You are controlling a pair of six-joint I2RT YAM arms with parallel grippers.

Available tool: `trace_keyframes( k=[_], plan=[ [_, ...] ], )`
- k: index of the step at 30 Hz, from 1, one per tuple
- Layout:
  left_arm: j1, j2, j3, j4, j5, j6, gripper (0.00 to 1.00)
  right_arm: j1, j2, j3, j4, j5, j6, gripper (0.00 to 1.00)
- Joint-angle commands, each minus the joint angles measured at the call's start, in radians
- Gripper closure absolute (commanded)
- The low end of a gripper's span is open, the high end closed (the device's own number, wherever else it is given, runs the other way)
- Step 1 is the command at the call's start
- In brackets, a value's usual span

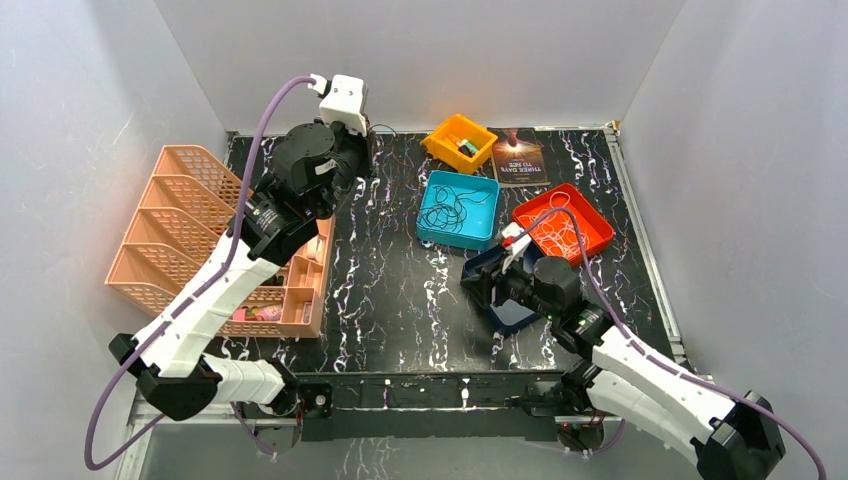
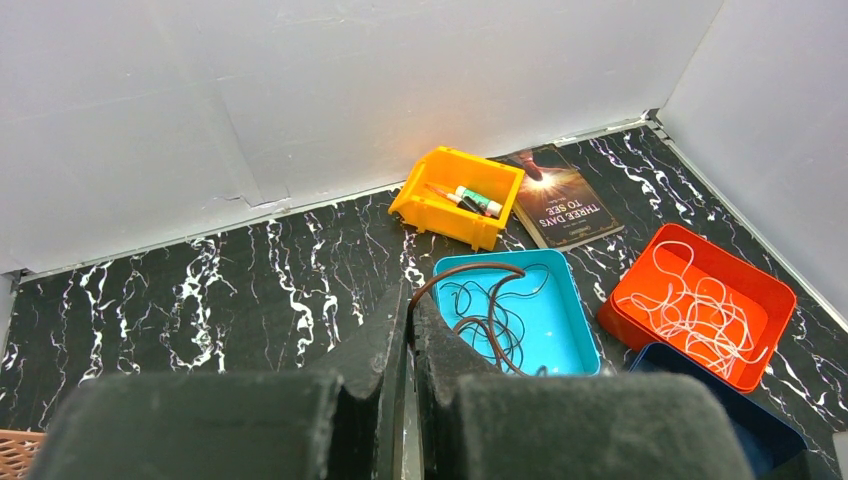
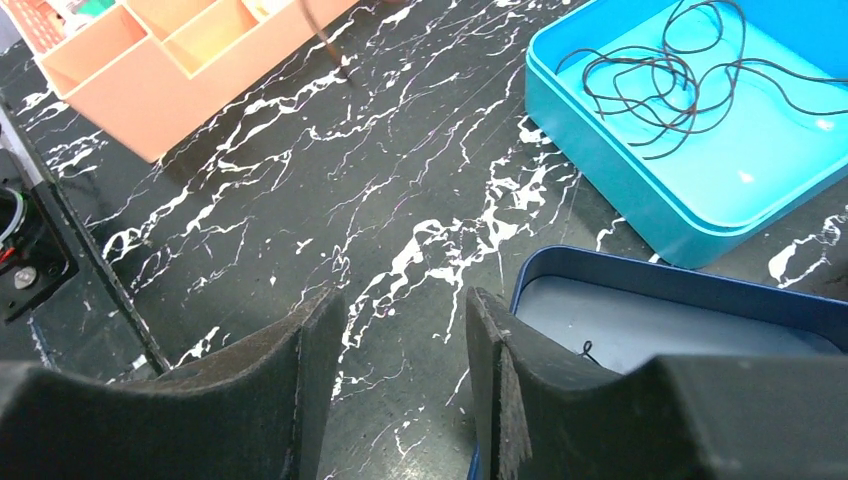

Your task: Untangle the cables

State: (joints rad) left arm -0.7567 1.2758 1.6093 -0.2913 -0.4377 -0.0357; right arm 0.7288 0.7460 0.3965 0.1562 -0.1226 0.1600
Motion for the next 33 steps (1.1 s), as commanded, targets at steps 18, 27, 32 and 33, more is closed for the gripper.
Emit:
trace_keyframes(
  k=[18, 27, 32, 33],
  plan=[
    [-0.004, 0.044, 0.022, 0.020, 0.061, -0.008, 1.00, -0.039, 0.172, 0.374, -0.384, 0.595, 0.112, 0.35],
    [-0.004, 0.088, 0.052, 0.007, 0.119, -0.008, 1.00, -0.355, 0.214, 0.382, -0.398, 0.156, 0.205, 0.34],
    [-0.004, 0.148, 0.089, 0.006, 0.163, -0.006, 1.00, -0.465, 0.173, 0.355, -0.388, 0.055, 0.227, 0.34],
    [-0.004, 0.162, 0.096, 0.008, 0.169, -0.004, 1.00, -0.474, 0.162, 0.347, -0.381, 0.046, 0.229, 0.34]
  ],
)
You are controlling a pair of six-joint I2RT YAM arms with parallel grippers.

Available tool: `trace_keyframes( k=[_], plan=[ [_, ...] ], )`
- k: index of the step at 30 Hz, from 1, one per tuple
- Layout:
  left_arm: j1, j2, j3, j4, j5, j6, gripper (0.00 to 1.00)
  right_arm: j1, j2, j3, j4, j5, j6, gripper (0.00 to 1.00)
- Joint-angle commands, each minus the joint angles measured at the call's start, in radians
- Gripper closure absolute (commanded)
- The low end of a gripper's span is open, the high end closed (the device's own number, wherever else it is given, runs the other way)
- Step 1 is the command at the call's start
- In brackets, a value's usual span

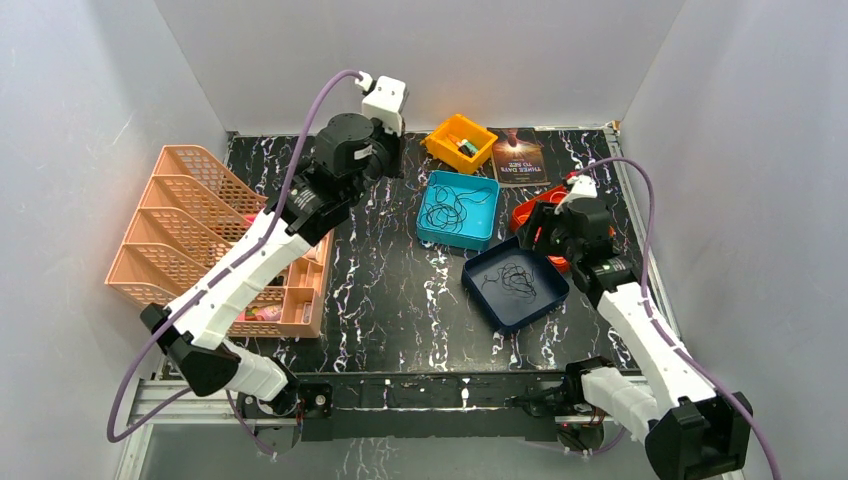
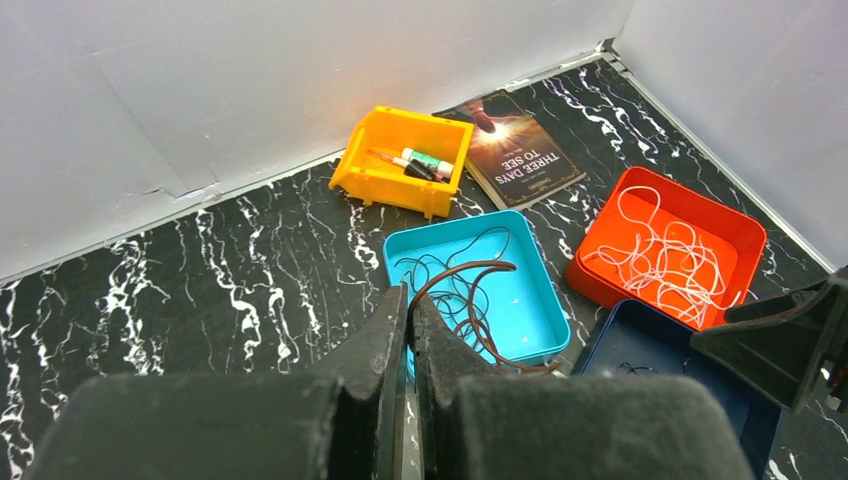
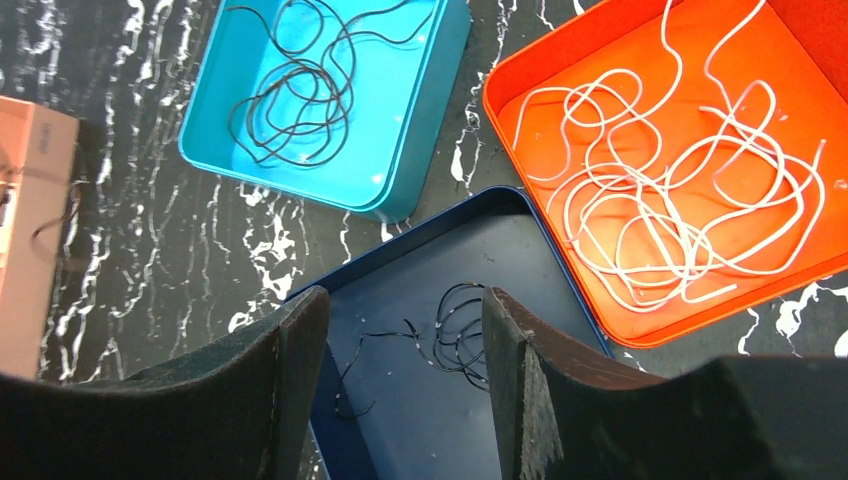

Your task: Untangle the cables

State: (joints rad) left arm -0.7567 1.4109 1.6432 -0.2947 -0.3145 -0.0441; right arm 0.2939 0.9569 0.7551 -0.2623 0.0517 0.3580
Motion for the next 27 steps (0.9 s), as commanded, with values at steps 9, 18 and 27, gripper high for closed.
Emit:
trace_keyframes(
  k=[9, 18, 27],
  plan=[
    [-0.003, 0.165, 0.146, 0.063, 0.104, 0.036, 1.00, -0.042, -0.179, -0.065, 0.055, -0.172, 0.025, 0.29],
    [-0.004, 0.335, 0.252, 0.097, 0.141, 0.051, 1.00, -0.042, -0.260, -0.091, -0.001, -0.184, 0.023, 0.29],
    [-0.003, 0.438, 0.322, 0.097, 0.148, 0.062, 1.00, -0.042, -0.279, -0.087, -0.023, -0.164, 0.011, 0.28]
  ],
)
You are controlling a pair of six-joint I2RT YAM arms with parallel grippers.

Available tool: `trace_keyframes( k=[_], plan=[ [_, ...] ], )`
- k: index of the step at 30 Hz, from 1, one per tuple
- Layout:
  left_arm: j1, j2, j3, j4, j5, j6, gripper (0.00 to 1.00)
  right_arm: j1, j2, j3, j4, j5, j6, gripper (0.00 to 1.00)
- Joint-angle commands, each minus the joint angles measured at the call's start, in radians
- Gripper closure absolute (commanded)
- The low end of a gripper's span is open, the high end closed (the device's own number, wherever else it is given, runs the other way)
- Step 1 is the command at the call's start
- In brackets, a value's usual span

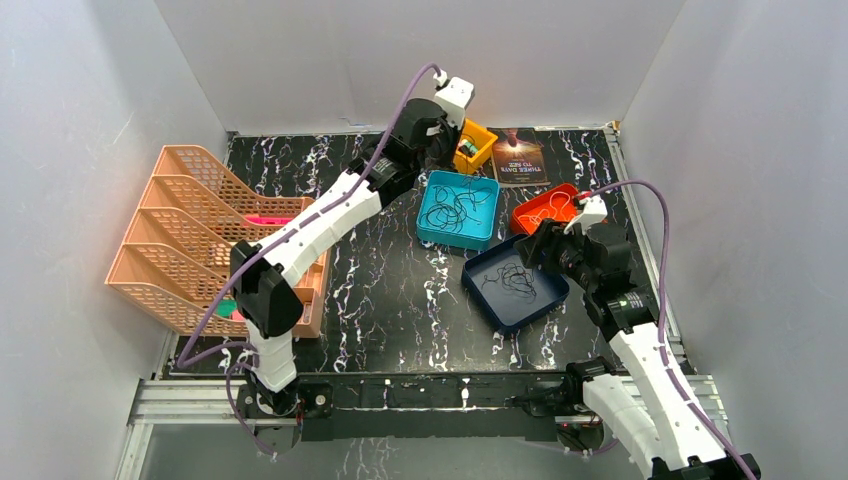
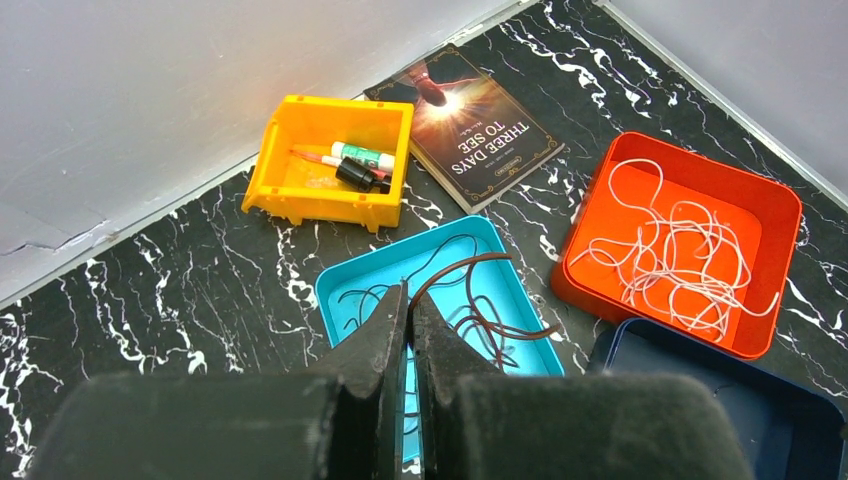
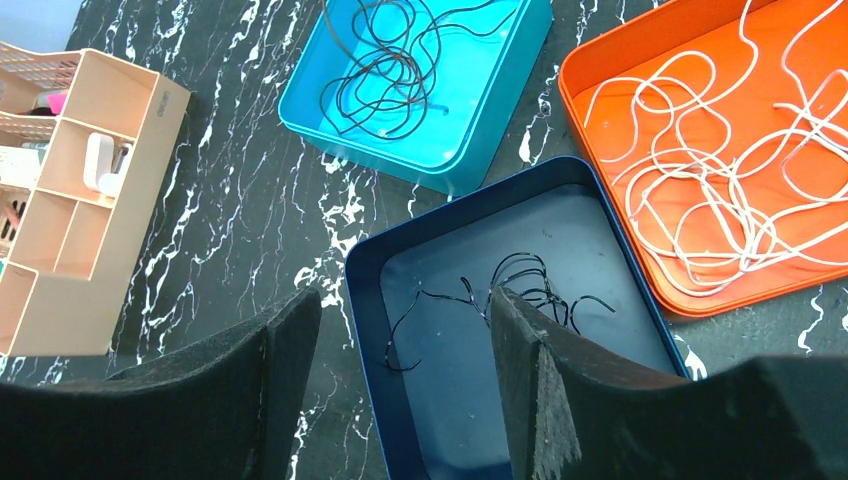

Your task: Untangle the cables

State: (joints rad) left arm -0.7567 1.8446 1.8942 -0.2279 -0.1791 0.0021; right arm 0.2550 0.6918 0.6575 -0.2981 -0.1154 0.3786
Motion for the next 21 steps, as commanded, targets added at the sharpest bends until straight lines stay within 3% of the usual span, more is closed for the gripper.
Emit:
trace_keyframes(
  k=[1, 21],
  plan=[
    [-0.003, 0.010, 0.077, 0.030, 0.012, 0.017, 1.00, -0.004, -0.014, 0.010, 0.011, 0.003, -0.012, 0.28],
    [0.019, 0.107, 0.140, 0.004, 0.012, 0.032, 1.00, -0.004, 0.006, -0.003, 0.039, -0.007, -0.006, 0.28]
  ],
)
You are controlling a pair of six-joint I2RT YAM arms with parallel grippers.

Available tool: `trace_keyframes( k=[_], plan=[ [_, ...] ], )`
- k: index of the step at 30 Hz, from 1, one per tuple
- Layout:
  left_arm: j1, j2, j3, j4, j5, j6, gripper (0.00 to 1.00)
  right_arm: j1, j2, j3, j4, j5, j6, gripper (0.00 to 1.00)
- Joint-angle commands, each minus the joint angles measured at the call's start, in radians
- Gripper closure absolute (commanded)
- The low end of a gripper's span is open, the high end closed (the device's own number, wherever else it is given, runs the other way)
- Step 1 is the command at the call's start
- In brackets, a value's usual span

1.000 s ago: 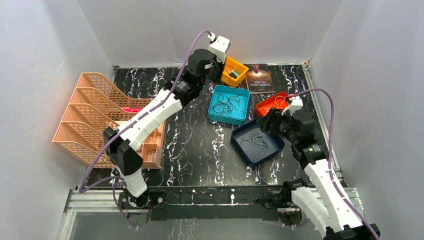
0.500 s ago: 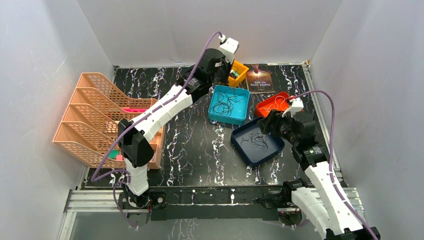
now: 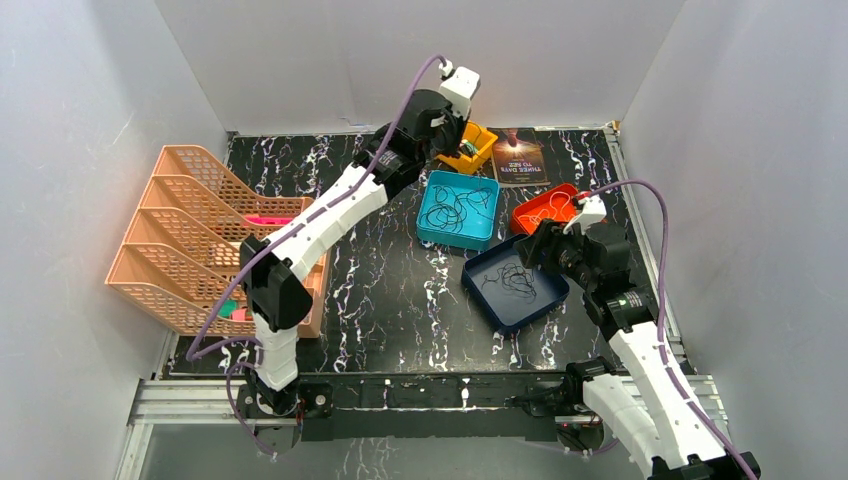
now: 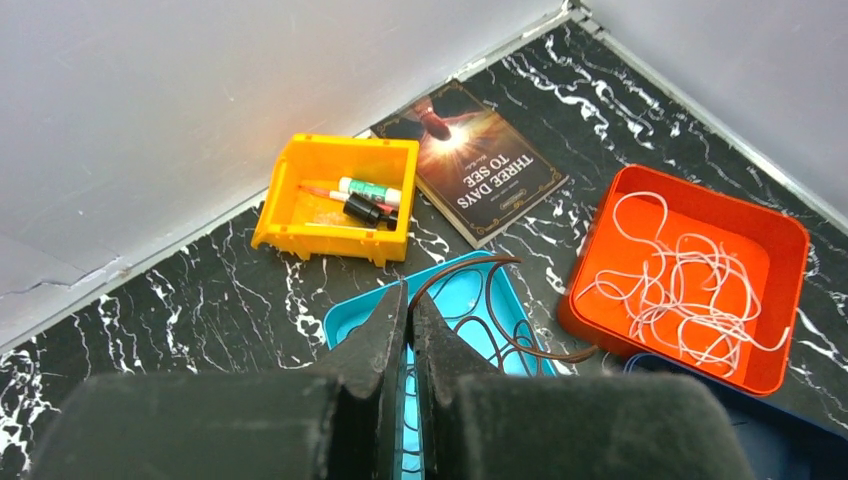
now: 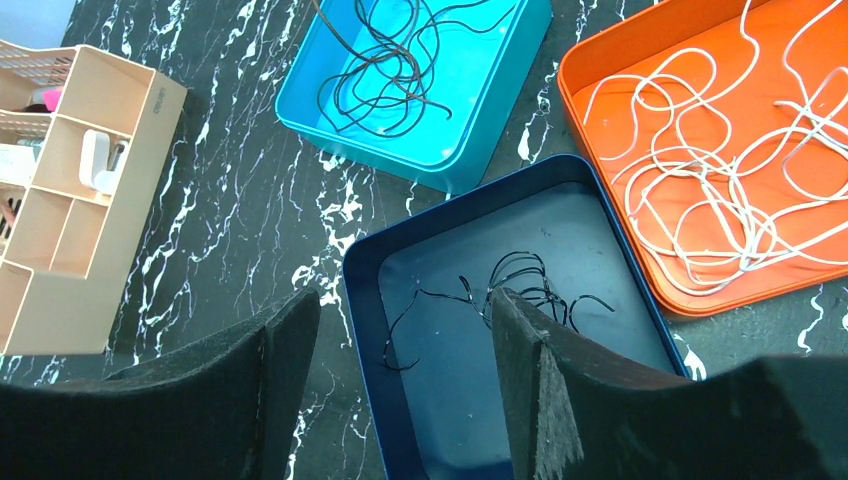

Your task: Untangle the cables

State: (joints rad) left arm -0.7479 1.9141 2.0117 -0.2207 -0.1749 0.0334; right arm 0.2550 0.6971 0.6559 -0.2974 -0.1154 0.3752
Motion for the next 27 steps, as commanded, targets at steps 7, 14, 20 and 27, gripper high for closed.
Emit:
trace_keyframes(
  k=[7, 14, 20, 27],
  plan=[
    [0.025, 0.090, 0.006, -0.012, 0.021, -0.008, 1.00, -0.004, 0.008, -0.004, 0.042, -0.005, -0.005, 0.28],
    [0.077, 0.183, 0.020, -0.076, 0.117, -0.103, 1.00, -0.004, 0.006, -0.002, 0.041, 0.002, -0.009, 0.28],
    [0.108, 0.248, 0.023, -0.106, 0.240, -0.164, 1.00, -0.003, -0.001, -0.001, 0.025, 0.017, -0.017, 0.28],
    [0.108, 0.316, 0.032, -0.135, 0.278, -0.168, 1.00, -0.004, -0.005, -0.008, 0.026, 0.019, -0.015, 0.28]
  ],
)
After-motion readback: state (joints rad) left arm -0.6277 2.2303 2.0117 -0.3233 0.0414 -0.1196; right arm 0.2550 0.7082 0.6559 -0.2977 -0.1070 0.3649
